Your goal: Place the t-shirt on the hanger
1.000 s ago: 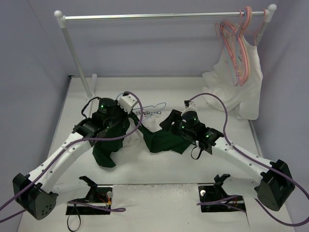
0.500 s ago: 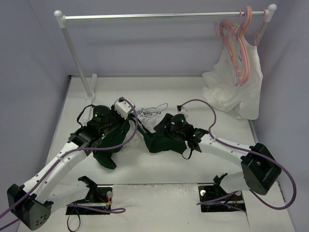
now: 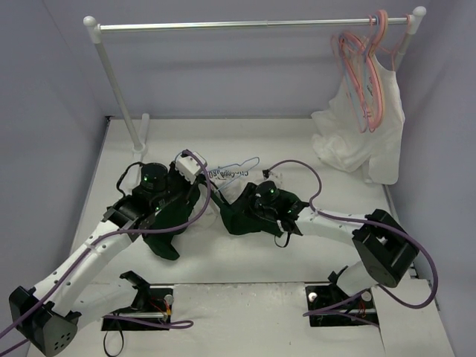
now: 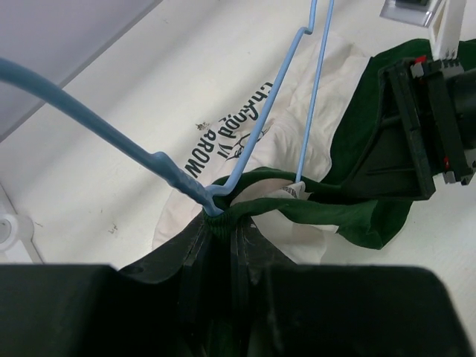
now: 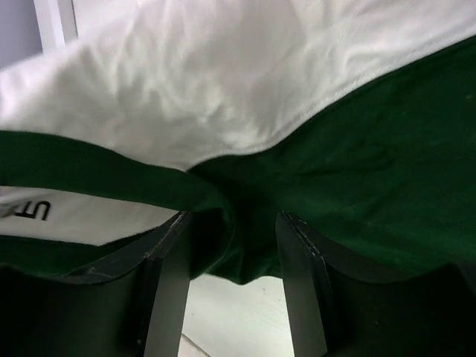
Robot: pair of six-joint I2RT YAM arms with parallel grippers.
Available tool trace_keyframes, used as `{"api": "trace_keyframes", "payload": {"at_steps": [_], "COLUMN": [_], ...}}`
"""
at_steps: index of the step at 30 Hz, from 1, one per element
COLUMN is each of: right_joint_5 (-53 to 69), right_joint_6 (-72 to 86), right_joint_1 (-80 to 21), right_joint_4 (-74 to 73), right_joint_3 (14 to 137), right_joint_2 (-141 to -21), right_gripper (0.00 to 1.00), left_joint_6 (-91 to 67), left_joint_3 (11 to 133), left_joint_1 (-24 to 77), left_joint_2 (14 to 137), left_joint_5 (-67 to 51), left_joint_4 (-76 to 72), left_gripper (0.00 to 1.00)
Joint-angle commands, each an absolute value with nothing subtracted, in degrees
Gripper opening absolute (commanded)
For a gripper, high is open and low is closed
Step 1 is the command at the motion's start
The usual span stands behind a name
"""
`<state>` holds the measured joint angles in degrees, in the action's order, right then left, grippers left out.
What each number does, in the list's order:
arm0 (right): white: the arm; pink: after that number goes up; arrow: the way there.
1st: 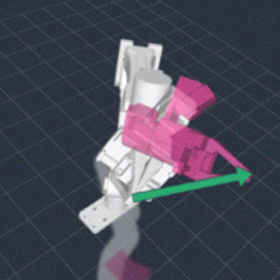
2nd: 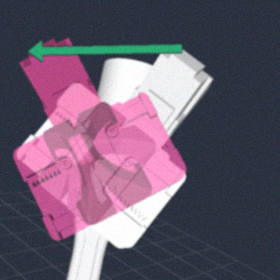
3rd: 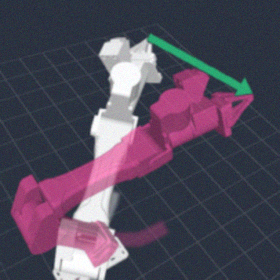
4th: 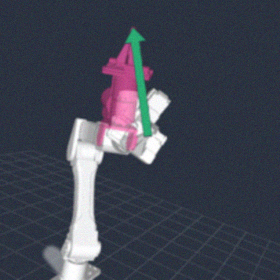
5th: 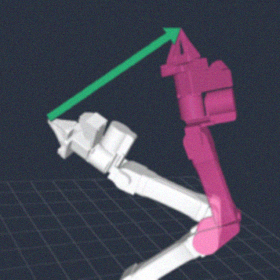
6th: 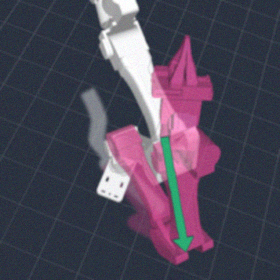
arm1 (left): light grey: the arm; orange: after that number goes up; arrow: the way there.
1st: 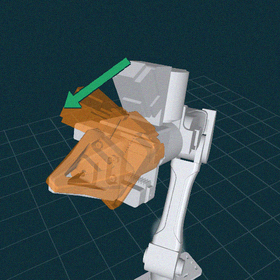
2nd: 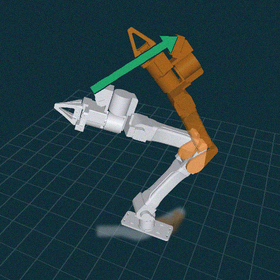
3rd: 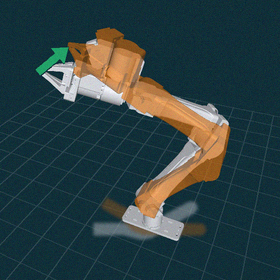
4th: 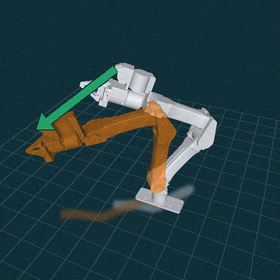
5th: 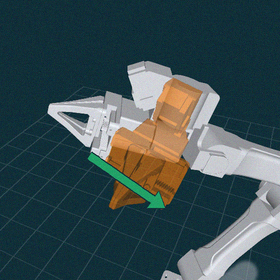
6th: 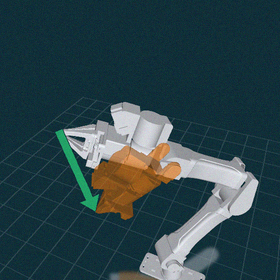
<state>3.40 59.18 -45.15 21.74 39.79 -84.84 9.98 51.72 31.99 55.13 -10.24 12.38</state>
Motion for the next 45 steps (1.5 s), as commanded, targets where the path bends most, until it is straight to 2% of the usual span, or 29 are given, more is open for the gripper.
{"api": "trace_keyframes", "payload": {"at_steps": [1, 4, 5, 9, 14, 18, 22, 32, 39, 45], "right_joint_5": [5.4, 6.7, 6.7, 5.4, 2.3, 0.4, 3.5, 3.8, 5.8, 14.2], "right_joint_6": [60.2, 60.9, 60.3, 57.1, 50.0, 42.2, 34.3, 22.4, 14.8, 11.2], "right_joint_1": [-46.1, -46.1, -46.1, -45.7, -44.8, -39.7, -29.8, -21.6, -21.5, -24.0], "right_joint_4": [28.1, 30.0, 29.7, 27.1, 19.6, 12.1, 6.9, 0.9, -4.6, -9.5], "right_joint_3": [39.6, 38.0, 38.0, 39.5, 44.1, 47.5, 49.7, 57.0, 65.0, 74.4], "right_joint_2": [-85.5, -85.5, -85.3, -83.3, -80.5, -77.6, -74.5, -75.7, -75.5, -77.7], "right_gripper": [0.48, 0.34, 0.24, 0.00, 0.00, 0.00, 0.00, 0.00, 0.00, 0.00], "left_joint_6": [10.1, 10.1, 10.2, 10.4, 10.8, 12.6, 13.7, 16.3, 17.2, 16.0], "left_joint_3": [52.6, 52.4, 52.2, 52.2, 52.0, 51.6, 51.1, 51.7, 54.1, 60.8], "left_joint_1": [31.9, 31.9, 31.9, 31.8, 31.7, 31.6, 30.9, 30.7, 30.4, 30.3], "left_joint_2": [53.4, 53.1, 53.0, 52.6, 51.9, 50.4, 49.1, 49.9, 53.1, 56.9], "left_joint_5": [-10.5, -10.7, -10.5, -10.4, -11.7, -15.3, -18.7, -22.3, -19.8, -18.1], "left_joint_4": [6.2, 6.2, 6.1, 6.1, 6.5, 7.5, 7.6, 10.5, 13.7, 15.7], "left_gripper": [0.00, 0.00, 0.00, 0.00, 0.00, 0.00, 0.00, 0.00, 0.00, 0.00]}}
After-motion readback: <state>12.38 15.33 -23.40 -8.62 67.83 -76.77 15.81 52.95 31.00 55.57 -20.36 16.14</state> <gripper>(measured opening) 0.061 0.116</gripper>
